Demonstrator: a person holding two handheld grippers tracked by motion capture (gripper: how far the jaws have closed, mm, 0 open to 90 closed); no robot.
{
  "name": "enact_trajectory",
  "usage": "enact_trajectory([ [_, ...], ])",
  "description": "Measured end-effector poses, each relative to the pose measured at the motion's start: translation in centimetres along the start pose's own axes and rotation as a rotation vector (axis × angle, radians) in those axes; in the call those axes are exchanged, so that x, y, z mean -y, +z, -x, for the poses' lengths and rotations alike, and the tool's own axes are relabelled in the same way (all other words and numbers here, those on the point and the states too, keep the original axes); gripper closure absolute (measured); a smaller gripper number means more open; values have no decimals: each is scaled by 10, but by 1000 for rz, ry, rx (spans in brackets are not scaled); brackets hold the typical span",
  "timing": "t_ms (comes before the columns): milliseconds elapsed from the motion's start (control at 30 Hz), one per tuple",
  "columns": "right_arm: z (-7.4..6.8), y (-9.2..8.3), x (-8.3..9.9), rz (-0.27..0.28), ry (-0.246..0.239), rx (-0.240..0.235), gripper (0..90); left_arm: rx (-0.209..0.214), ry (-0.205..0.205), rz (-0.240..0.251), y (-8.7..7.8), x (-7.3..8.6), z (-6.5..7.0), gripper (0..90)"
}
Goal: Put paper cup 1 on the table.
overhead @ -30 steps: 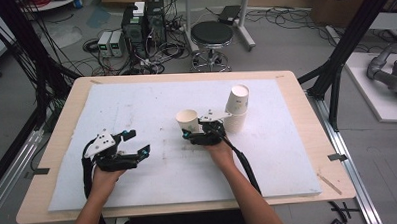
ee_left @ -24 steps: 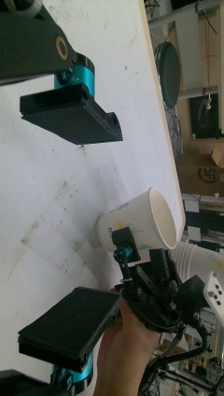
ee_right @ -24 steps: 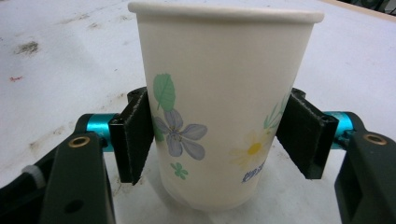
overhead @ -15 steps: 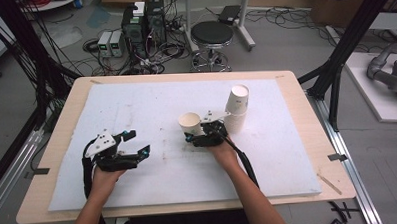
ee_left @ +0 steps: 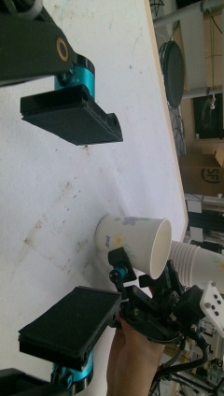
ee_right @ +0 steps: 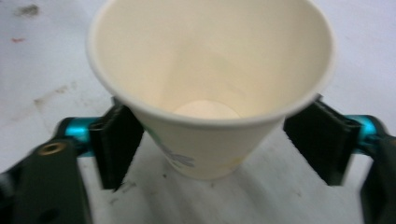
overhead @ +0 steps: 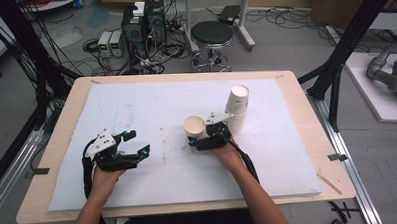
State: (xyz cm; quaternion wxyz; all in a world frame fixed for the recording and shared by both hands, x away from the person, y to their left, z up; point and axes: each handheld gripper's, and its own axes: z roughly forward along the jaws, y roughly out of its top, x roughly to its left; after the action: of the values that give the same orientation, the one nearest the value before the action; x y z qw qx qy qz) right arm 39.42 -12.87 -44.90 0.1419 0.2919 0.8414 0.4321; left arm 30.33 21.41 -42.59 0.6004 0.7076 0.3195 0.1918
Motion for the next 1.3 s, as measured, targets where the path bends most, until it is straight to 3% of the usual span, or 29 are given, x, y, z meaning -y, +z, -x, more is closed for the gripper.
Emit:
enact_trajectory([
  [200,3,-18,6,17,12,-31,204,-2,-6,-1,0,1,0,196],
  [367,1,-40,14,25,-13,-47,205,2,-13,12,0,1,-1,195],
  [467,2,-56,19,54,-29,-51,205,13,-24,34,0,1,0,192],
  [600,3,-78,25,117,-33,-59,205,20,-24,27,1,1,1,187],
  [933,10,-125,41,190,-40,-14,205,36,-45,43,3,0,3,188],
  [1300,22,-164,62,246,-17,74,205,34,-8,66,2,-1,6,156],
])
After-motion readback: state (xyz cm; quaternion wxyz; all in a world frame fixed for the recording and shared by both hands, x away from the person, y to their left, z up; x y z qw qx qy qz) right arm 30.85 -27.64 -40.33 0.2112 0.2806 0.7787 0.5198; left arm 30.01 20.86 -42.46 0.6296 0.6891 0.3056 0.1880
